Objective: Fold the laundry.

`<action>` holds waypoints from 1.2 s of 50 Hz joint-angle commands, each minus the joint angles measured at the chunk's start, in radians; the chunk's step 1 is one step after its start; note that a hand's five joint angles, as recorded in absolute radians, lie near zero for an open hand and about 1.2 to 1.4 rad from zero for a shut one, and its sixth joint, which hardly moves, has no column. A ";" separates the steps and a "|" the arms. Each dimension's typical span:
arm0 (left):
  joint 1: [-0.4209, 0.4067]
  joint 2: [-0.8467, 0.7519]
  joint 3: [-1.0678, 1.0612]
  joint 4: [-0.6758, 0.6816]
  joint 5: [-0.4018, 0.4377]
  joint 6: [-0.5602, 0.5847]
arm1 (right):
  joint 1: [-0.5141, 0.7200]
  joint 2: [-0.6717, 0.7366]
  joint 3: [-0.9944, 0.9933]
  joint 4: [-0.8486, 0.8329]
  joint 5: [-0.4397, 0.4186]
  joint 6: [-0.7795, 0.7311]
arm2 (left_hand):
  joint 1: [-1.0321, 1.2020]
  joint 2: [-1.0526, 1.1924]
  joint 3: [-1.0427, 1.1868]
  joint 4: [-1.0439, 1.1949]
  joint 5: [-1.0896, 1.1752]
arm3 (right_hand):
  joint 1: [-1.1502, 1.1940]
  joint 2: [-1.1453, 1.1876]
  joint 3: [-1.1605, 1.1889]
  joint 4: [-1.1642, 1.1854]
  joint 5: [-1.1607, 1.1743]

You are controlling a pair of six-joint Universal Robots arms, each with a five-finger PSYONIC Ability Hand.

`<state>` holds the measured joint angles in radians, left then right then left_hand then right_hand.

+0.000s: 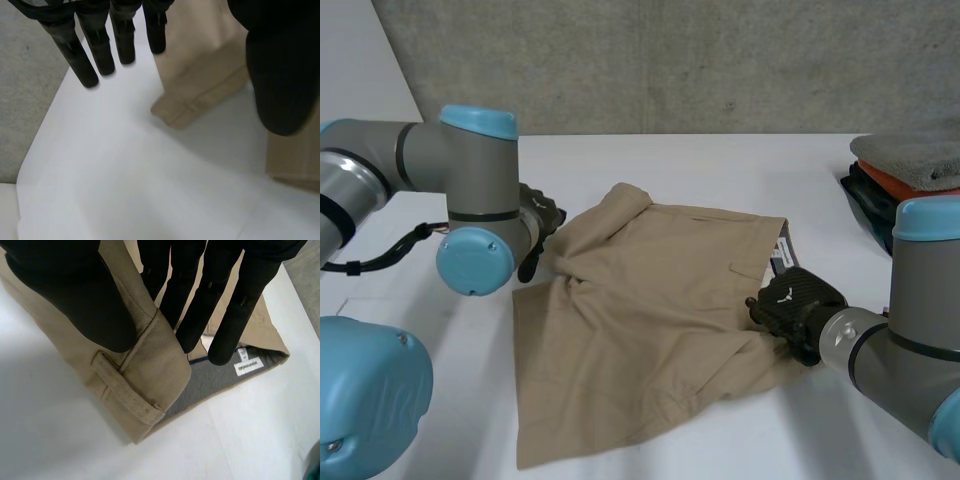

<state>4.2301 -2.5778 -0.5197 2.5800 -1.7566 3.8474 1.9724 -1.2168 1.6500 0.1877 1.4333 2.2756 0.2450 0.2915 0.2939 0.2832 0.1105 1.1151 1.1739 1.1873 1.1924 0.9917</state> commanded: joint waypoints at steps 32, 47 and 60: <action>-0.025 0.755 -1.194 0.114 0.220 -0.424 | 0.086 0.218 -0.349 -0.148 0.200 0.607 | 0.142 0.095 0.093 0.103 0.102 | 0.281 0.222 0.209 0.204 0.230; -0.133 0.591 -1.093 0.224 0.157 -0.486 | 0.089 0.208 -0.337 -0.154 0.239 0.621 | 0.393 0.347 0.344 0.355 0.353 | 0.281 0.222 0.209 0.204 0.230; -0.163 0.588 -1.073 0.299 0.069 -0.448 | 0.057 0.080 -0.254 -0.064 0.214 0.517 | 1.151 1.105 1.102 1.113 1.111 | 0.281 0.222 0.209 0.204 0.230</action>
<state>4.0641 -2.0341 -1.5835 2.8688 -1.6807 3.3596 2.0535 -1.0473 1.3353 0.0549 1.6741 2.8862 1.1520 1.1940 1.1848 1.1963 0.9927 1.1285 1.1739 1.1873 1.1953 0.9917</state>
